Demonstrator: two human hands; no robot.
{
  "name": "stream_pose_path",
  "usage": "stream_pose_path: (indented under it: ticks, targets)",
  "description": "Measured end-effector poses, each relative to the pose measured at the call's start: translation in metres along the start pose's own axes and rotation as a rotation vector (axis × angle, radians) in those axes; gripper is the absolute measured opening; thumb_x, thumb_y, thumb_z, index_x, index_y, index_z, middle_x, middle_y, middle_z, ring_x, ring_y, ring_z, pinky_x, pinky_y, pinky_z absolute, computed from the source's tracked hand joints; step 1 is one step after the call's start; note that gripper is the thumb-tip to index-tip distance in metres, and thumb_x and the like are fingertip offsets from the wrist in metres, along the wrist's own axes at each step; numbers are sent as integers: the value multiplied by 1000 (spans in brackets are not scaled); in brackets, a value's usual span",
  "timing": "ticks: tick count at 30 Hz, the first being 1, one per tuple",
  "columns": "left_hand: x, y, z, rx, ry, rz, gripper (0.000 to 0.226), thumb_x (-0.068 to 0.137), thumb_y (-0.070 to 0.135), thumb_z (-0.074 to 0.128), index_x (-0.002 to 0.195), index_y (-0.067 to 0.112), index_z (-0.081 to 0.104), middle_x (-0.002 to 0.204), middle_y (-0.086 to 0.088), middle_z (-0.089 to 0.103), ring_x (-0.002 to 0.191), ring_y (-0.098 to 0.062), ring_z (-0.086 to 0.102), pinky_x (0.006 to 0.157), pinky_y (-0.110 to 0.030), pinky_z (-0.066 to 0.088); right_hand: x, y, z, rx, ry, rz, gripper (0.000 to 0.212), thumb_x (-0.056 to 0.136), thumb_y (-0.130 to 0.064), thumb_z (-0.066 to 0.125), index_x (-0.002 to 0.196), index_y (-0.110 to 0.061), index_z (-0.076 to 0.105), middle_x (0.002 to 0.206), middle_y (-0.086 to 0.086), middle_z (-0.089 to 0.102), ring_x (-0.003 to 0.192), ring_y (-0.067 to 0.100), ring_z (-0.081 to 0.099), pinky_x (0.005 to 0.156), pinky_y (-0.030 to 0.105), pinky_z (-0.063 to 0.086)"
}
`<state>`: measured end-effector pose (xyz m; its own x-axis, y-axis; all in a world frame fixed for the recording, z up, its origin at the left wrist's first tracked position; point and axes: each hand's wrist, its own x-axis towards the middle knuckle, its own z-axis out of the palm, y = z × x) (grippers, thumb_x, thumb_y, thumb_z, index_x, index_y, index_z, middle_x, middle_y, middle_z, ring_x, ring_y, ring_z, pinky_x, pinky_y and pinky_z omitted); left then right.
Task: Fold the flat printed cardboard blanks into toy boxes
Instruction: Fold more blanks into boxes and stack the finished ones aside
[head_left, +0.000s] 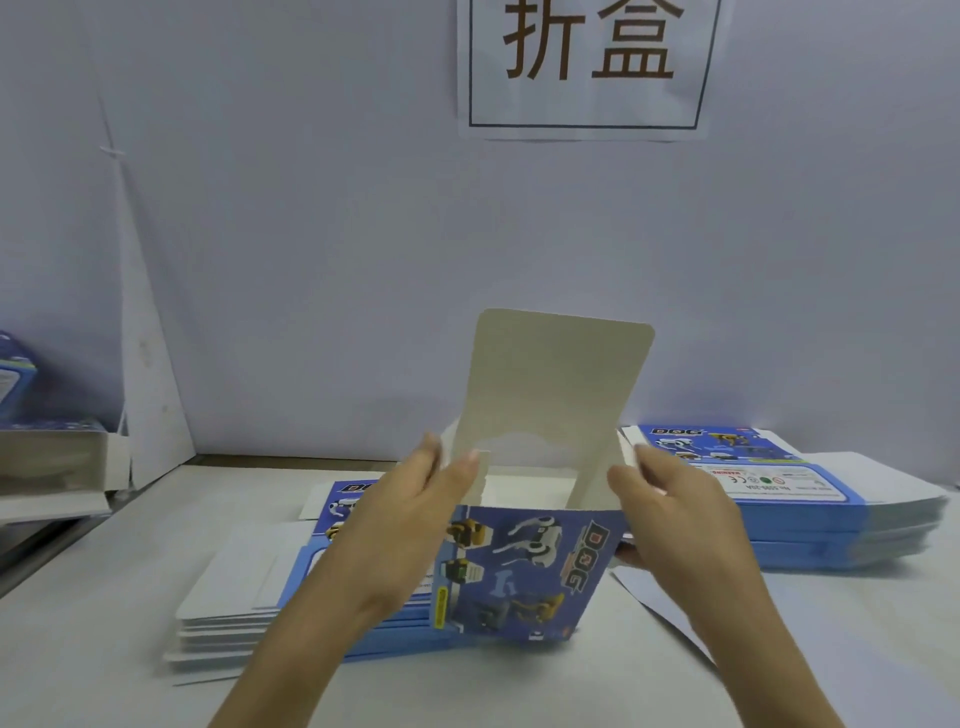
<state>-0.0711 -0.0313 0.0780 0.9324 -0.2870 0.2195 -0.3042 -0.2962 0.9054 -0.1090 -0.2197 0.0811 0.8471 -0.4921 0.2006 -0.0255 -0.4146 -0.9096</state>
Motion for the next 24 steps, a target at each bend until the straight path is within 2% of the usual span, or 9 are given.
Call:
stream_pose_path:
  ticks: [2,4,7,9,11,14,16,20,24]
  targets:
    - [6,-6,-4,-246,5,36,105,63,76,63,149,33,24,133,18,54,118,-7,57,99,-30,48,1,-1,-5,304,-52,135,44,90,-13,51,132,-22,48,118,9,57,89,28,66,53,35,58]
    - [8,-7,-5,-359,36,170,118,51,65,71,147,49,4,134,29,46,120,2,54,87,-21,53,2,-1,-9,415,-93,150,36,91,-8,49,125,-19,53,110,8,64,78,21,70,46,32,55]
    - [5,-9,6,-92,21,280,127,43,69,78,132,71,-13,138,47,21,133,8,34,97,-27,49,-2,-7,-5,492,-99,127,18,93,-3,49,95,-20,57,77,-1,71,60,6,69,43,27,53]
    - [7,-19,19,221,60,316,139,35,79,72,126,66,-33,141,45,2,144,-7,14,112,-47,34,-4,-8,2,470,-93,80,18,91,-4,54,94,-21,55,92,0,65,64,8,69,45,28,54]
    - [11,-29,29,363,115,312,146,32,81,68,121,60,-45,144,37,-10,145,-7,-1,118,-49,21,-9,-10,8,411,-137,55,15,88,-8,59,97,-20,55,98,0,61,75,11,67,52,35,59]
    - [19,-43,25,208,113,303,149,38,64,85,122,65,-38,137,35,9,135,8,19,104,-14,36,-9,-9,6,187,-90,-53,12,86,-32,63,91,-22,58,88,-6,62,81,11,60,75,40,57]
    - [21,-51,18,165,74,389,147,43,53,90,132,64,-27,137,36,12,127,21,21,84,7,33,-4,-8,-1,155,11,-181,24,87,-44,61,90,-21,62,79,-9,64,71,4,58,69,28,49]
    - [21,-56,18,183,-16,509,142,50,47,92,142,55,-16,145,30,11,133,13,25,80,7,33,3,-5,-10,381,197,-422,19,82,-41,62,92,-26,60,75,-22,65,67,-3,57,58,11,44]
    - [22,-60,21,172,-1,550,135,54,49,89,146,49,-9,148,31,12,135,10,25,86,7,30,17,8,-10,675,155,-247,10,87,-20,67,95,-25,63,80,-16,69,70,-1,62,56,12,48]
